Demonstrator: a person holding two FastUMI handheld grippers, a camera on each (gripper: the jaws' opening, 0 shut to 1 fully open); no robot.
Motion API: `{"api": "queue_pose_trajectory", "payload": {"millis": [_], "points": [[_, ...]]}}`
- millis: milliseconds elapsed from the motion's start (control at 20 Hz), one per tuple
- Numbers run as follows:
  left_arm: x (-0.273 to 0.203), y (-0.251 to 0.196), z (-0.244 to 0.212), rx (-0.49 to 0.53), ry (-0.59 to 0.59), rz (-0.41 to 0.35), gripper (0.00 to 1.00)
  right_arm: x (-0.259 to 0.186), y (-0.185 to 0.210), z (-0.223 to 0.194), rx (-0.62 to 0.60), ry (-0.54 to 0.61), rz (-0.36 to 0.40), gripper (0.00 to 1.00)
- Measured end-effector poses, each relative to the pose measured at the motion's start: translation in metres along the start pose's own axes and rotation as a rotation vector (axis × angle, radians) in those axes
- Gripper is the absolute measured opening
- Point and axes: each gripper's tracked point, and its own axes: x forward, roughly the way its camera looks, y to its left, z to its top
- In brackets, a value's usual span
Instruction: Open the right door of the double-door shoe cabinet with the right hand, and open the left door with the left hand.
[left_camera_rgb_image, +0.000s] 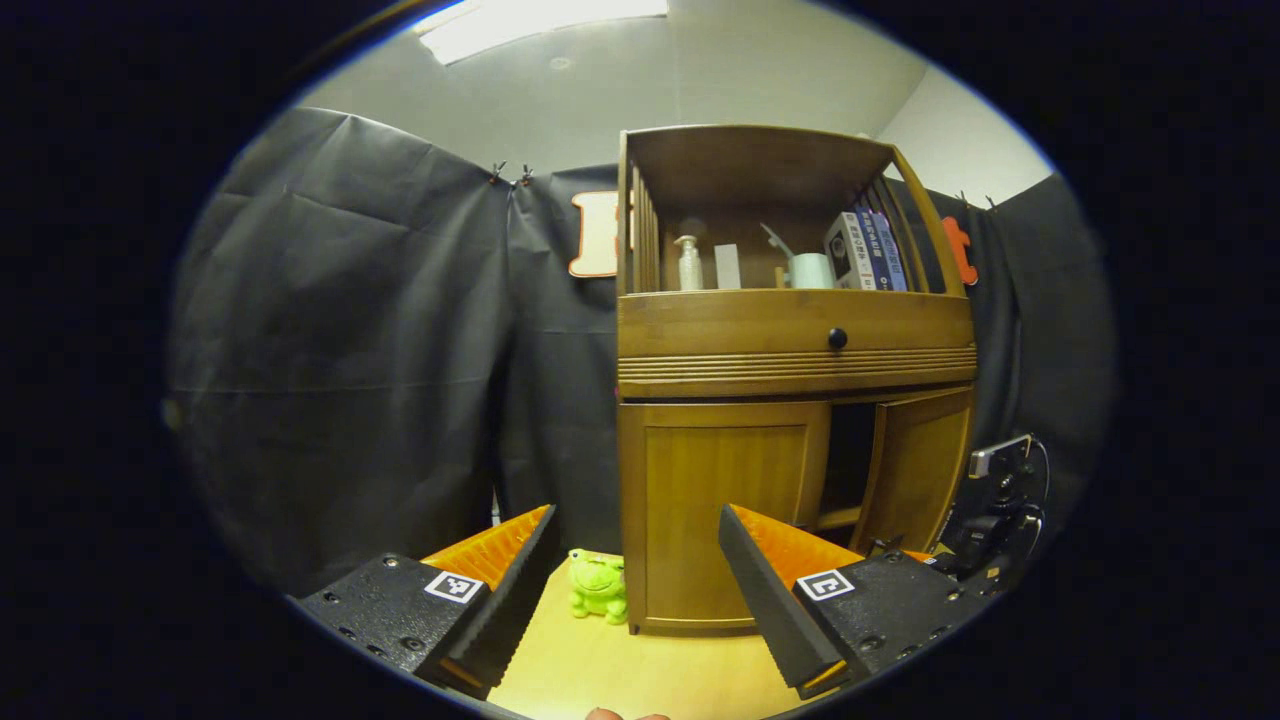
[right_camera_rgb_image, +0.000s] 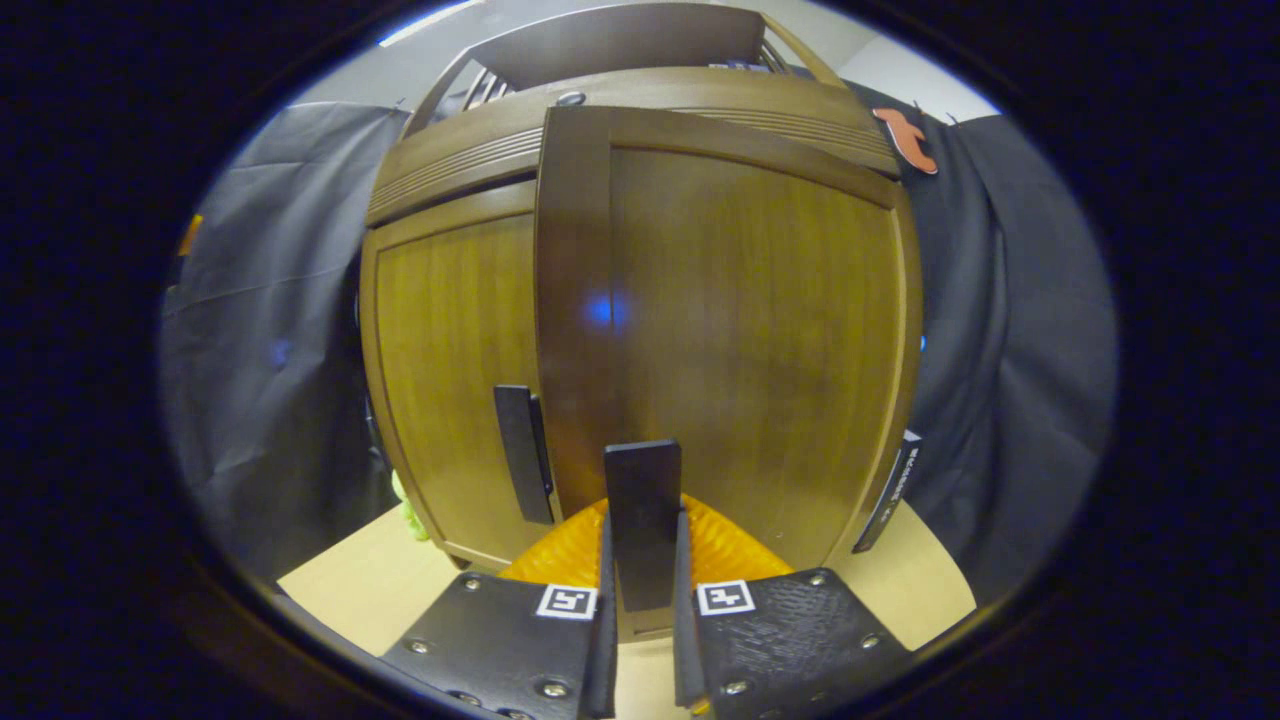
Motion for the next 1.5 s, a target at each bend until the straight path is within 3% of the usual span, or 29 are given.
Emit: {"api": "queue_pose_trajectory", "payload": {"millis": [200, 250, 400, 750, 800, 900, 1500], "points": [[-0.001, -0.031, 0.0, -0.003, 0.005, -0.049, 0.98, -0.002, -0.003, 0.011, 0.0, 0.017, 0.049, 0.22], [-0.001, -0.039, 0.0, -0.005, 0.005, -0.059, 0.97, -0.005, -0.005, 0.016, -0.003, 0.019, 0.059, 0.18], [-0.005, -0.062, -0.001, -0.016, 0.011, -0.087, 0.97, -0.006, -0.013, 0.026, -0.009, 0.026, 0.076, 0.22], [-0.013, -0.103, -0.005, -0.026, 0.022, -0.112, 0.98, -0.05, -0.044, 0.015, -0.013, 0.036, 0.088, 0.22], [-0.016, -0.109, -0.006, -0.028, 0.024, -0.116, 0.98, -0.054, -0.049, 0.015, -0.014, 0.039, 0.089, 0.18], [-0.014, -0.118, -0.006, -0.031, 0.028, -0.125, 0.98, -0.057, -0.055, 0.013, -0.015, 0.043, 0.088, 0.22], [-0.014, -0.154, -0.014, -0.041, 0.044, -0.182, 0.98, -0.091, -0.106, -0.002, 0.022, 0.067, 0.024, 0.23]]}}
